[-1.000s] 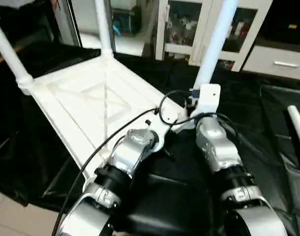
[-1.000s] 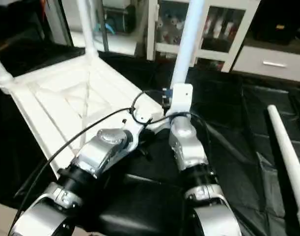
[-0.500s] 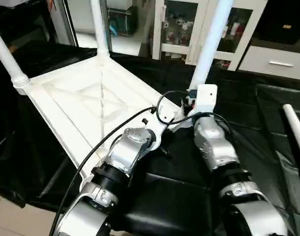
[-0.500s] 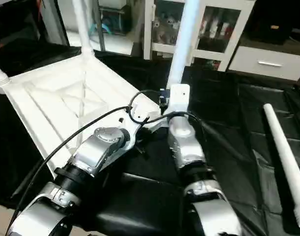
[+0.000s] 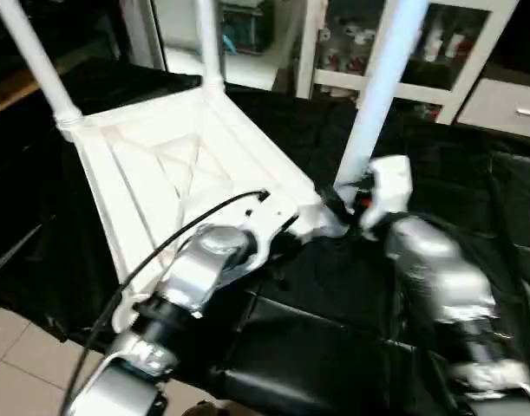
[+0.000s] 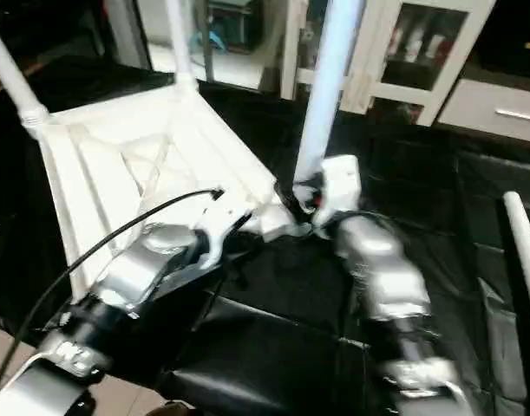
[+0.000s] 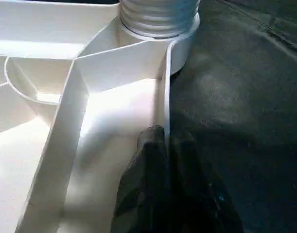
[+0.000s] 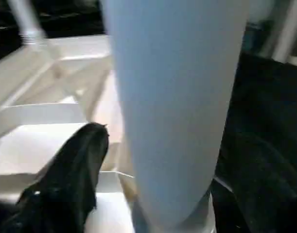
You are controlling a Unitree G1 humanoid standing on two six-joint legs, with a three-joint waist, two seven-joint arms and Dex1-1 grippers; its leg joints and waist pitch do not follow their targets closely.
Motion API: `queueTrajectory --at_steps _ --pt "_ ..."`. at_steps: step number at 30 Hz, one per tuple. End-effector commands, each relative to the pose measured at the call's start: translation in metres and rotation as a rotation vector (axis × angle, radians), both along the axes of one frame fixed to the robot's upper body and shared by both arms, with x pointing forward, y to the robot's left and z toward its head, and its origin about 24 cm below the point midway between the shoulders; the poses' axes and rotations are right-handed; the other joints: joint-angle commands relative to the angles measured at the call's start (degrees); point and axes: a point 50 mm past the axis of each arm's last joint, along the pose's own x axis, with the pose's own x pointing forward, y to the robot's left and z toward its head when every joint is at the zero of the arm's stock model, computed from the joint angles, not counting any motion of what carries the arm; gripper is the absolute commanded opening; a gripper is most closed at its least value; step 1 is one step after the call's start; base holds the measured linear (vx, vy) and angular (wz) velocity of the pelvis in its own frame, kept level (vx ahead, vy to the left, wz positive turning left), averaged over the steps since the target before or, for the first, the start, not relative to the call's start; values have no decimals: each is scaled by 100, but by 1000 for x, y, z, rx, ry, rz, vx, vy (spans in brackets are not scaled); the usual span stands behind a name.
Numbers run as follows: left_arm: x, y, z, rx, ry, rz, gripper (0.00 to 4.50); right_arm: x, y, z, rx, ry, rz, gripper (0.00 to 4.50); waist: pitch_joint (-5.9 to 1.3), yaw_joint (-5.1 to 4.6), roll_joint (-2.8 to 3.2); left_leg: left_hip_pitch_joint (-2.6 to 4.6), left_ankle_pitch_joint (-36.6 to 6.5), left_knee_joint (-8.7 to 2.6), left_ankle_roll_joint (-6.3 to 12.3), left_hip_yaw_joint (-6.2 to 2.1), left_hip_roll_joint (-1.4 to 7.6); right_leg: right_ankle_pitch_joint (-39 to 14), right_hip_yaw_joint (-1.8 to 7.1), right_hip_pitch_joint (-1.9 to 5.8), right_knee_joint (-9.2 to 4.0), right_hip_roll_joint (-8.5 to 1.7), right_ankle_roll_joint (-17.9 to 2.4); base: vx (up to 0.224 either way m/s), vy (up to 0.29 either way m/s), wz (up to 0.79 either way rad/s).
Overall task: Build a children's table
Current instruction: Insert table leg to table base
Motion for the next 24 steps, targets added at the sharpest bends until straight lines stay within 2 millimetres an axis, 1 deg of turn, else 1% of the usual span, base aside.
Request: queueTrajectory --at_steps 1,2,4,5,6,7,8,10,11,13,14,15,16,18,20,21,23,24 --pt "-4 -10 21 -78 -74 -101 0 -8 1 4 -2 4 79 410 -439 31 -8 146 -89 -334 724 -285 619 229 399 382 -326 -715 -1334 0 0 0" --pt "-6 -8 19 -73 -66 -118 0 -13 -2 5 -17 7 112 428 -428 38 -15 146 -117 -339 701 -275 602 198 397 367 -339 -699 -1343 0 0 0" --pt "-10 -4 17 -65 -53 -150 0 -19 -7 4 -47 12 151 435 -427 71 -10 153 -189 -336 647 -272 606 92 403 359 -356 -710 -1330 0 0 0" --pt "-14 0 16 -58 -39 -182 0 -23 -10 3 -73 18 175 441 -425 74 -5 149 -245 -345 602 -283 605 4 396 372 -356 -712 -1324 0 0 0" --pt "-15 1 15 -55 -33 -194 0 -25 -12 3 -81 23 182 446 -418 73 1 151 -278 -351 580 -279 607 -61 397 361 -368 -706 -1315 0 0 0" --pt "-16 2 15 -54 -30 -201 0 -26 -13 3 -85 27 186 446 -413 70 8 173 -361 -358 521 -280 611 -178 393 345 -382 -695 -1299 0 0 0" --pt "-20 5 14 -49 -24 -238 0 -30 -16 3 -97 40 215 446 -417 64 -8 168 -379 -362 486 -284 603 -215 391 354 -378 -694 -1297 0 0 0" --pt "-22 6 14 -50 -16 -260 0 -33 -18 2 -110 48 232 446 -426 68 0 160 -301 -356 483 -292 609 -80 391 369 -353 -706 -1305 0 0 0" --pt "-27 8 15 -54 -17 -318 0 -37 -21 1 -132 61 266 446 -421 73 -3 163 -281 -348 506 -285 601 -31 393 356 -355 -706 -1316 0 0 0" --pt "-36 10 16 -70 -5 -399 0 -44 -24 0 -154 76 313 446 -422 88 -12 150 -289 -352 532 -292 612 -1 395 377 -343 -727 -1301 0 0 0" --pt "-41 11 16 -81 3 -445 0 -48 -26 0 -163 87 345 446 -428 94 -5 159 -262 -348 546 -289 609 6 388 368 -342 -713 -1289 0 0 0" --pt "-43 11 17 -83 6 -456 0 -49 -26 0 -165 90 356 446 -423 105 -6 162 -270 -343 562 -282 605 -3 389 360 -347 -709 -1281 0 0 0" --pt "-44 11 17 -86 11 -469 0 -51 -27 0 -169 95 370 446 -420 116 -5 162 -309 -344 567 -281 606 -50 388 360 -352 -716 -1288 0 0 0" --pt "-47 12 16 -86 22 -491 0 -57 -29 -1 -182 119 417 446 -401 147 14 193 -486 -355 504 -275 616 -348 387 332 -393 -713 -1267 0 0 0" --pt "-49 11 14 -71 22 -501 0 -63 -33 -5 -225 156 467 446 -383 191 22 244 -677 -367 377 -262 630 -618 391 302 -435 -700 -1199 0 0 0" --pt "-49 11 13 -68 22 -504 0 -64 -34 -6 -232 163 479 446 -378 189 16 249 -768 -375 323 -254 626 -735 399 301 -448 -708 -1195 0 0 0" --pt "-49 11 12 -63 20 -509 0 -67 -35 -6 -230 176 508 446 -383 176 13 206 -778 -387 284 -275 624 -810 388 338 -436 -717 -1165 0 0 0" --pt "-49 11 12 -62 19 -512 0 -68 -34 -6 -233 181 528 446 -386 171 15 204 -804 -387 281 -282 629 -846 384 338 -435 -719 -1159 0 0 0"
